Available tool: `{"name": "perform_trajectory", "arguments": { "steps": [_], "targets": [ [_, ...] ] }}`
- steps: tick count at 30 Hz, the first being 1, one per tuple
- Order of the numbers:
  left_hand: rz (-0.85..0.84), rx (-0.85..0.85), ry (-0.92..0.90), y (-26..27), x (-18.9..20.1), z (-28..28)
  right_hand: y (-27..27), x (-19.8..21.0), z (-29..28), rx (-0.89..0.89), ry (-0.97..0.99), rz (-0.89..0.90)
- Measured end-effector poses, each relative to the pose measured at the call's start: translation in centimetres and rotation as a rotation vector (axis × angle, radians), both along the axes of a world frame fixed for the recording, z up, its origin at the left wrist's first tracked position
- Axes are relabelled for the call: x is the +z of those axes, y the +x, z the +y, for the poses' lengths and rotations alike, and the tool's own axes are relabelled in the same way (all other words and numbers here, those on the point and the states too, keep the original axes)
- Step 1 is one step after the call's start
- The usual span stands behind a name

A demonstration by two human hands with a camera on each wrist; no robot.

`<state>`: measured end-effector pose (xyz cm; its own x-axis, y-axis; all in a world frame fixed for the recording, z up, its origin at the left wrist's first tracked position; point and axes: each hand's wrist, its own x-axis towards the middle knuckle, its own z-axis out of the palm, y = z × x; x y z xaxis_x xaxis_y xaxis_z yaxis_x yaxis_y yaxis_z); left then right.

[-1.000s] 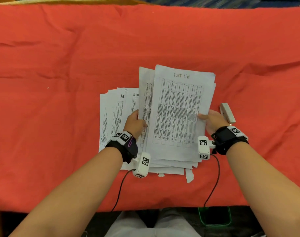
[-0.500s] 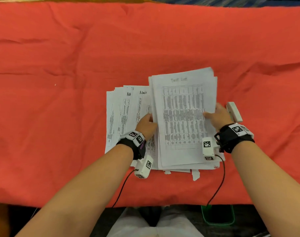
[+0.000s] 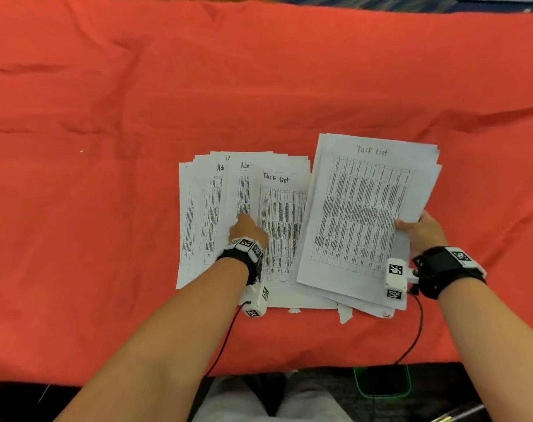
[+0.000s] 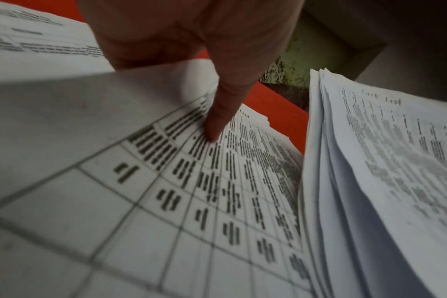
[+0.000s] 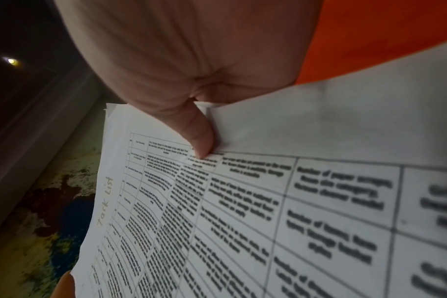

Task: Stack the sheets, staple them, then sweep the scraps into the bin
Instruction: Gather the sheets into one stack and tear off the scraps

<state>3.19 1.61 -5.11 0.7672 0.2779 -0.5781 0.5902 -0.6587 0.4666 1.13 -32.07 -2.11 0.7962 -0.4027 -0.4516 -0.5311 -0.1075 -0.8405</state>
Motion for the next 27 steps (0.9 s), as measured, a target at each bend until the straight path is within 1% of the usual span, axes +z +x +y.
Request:
{"name": "perform_trajectory", "arguments": {
  "steps": [3, 5, 6, 13, 15, 17, 20, 22, 23, 25, 27],
  "targets": [
    [-0.122, -0.044, 0.133, -0.1, 0.3, 0.8, 0.4, 0.0, 0.7, 0.019, 0.013, 0.005],
    [-0.168, -0.035, 0.262, -0.2, 0.4, 1.6, 0.7, 0.0, 1.2, 0.030, 0.012, 0.003],
    [-0.176, -0.023, 0.294, -0.2, 0.5, 2.0, 0.8, 0.0, 1.5, 0.038, 0.018, -0.002],
    [-0.028, -0.080, 0.258, 0.1, 0.2, 3.3, 1.9, 0.2, 3.5, 0.044, 0.062, -0.034],
    [-0.011, -0.074, 0.231, 0.2, 0.4, 3.5, 2.2, -0.1, 3.9, 0.064, 0.059, -0.024],
    [-0.034, -0.088, 0.201, 0.4, 0.5, 3.6, 2.5, -0.5, 4.1, 0.071, 0.060, -0.015],
    [-0.182, -0.100, 0.069, 0.1, 0.9, 3.3, 2.5, 0.2, 5.1, 0.103, 0.022, -0.004],
    [-0.278, -0.043, -0.025, -0.3, 1.6, 3.0, 2.4, 0.9, 5.9, 0.105, -0.002, 0.006],
    [-0.298, 0.007, -0.092, -0.5, 1.9, 2.9, 2.4, 1.1, 6.1, 0.100, -0.006, 0.010],
    [-0.294, 0.095, -0.239, -0.8, 2.7, 2.9, 2.4, 1.5, 6.7, 0.113, 0.009, 0.003],
    [-0.291, 0.109, -0.317, -1.3, 3.7, 3.0, 2.6, 1.7, 7.2, 0.130, 0.048, 0.010]
  ]
}}
